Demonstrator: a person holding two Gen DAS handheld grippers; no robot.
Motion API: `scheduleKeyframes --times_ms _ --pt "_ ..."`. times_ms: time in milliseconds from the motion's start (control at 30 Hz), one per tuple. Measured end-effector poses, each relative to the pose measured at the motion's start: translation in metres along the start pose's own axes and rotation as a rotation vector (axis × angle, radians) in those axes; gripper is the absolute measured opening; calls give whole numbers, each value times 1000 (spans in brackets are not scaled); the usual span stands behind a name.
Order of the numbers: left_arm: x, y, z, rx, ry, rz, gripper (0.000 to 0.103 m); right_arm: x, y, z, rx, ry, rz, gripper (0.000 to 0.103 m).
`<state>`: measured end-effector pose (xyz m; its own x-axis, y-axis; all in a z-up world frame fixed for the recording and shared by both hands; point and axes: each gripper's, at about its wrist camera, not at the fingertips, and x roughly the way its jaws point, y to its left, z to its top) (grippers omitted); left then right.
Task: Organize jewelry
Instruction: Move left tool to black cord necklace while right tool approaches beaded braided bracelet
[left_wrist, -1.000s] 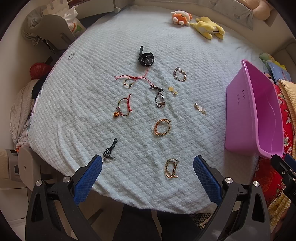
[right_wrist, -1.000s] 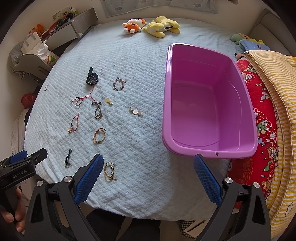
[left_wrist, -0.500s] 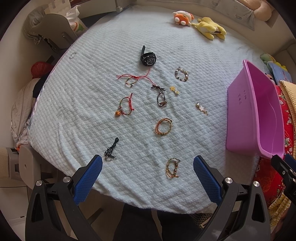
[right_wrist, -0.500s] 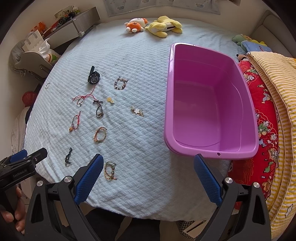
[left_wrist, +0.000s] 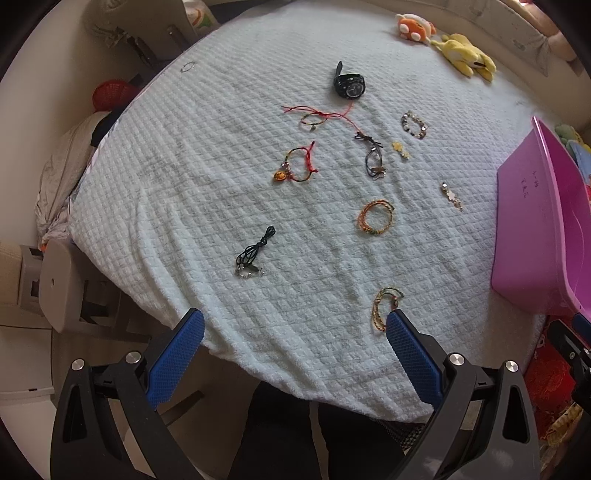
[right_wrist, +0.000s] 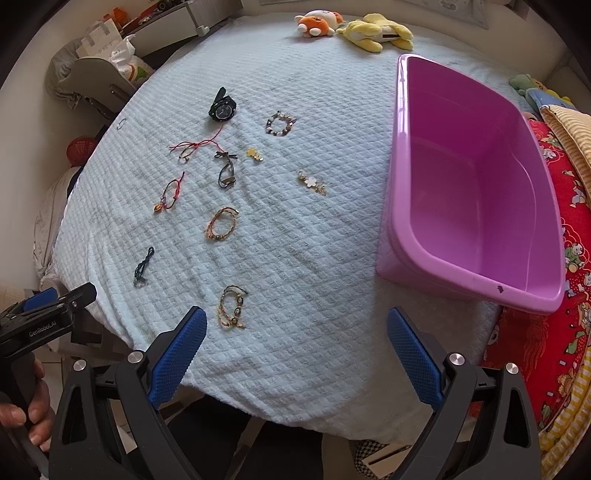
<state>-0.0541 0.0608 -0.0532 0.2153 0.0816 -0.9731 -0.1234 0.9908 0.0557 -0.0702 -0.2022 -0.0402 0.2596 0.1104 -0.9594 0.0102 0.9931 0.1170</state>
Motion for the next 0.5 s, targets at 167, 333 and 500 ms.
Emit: scheduleKeyframes --times_ms 167,333,500 --pt "22 18 -6 -11 26 3 97 24 14 -10 14 13 8 93" --pt "41 33 -2 67 15 2 97 42 31 -23 79 14 -8 93" --pt "66 54 9 137 -1 -47 97 57 52 -38 158 -24 -52 93"
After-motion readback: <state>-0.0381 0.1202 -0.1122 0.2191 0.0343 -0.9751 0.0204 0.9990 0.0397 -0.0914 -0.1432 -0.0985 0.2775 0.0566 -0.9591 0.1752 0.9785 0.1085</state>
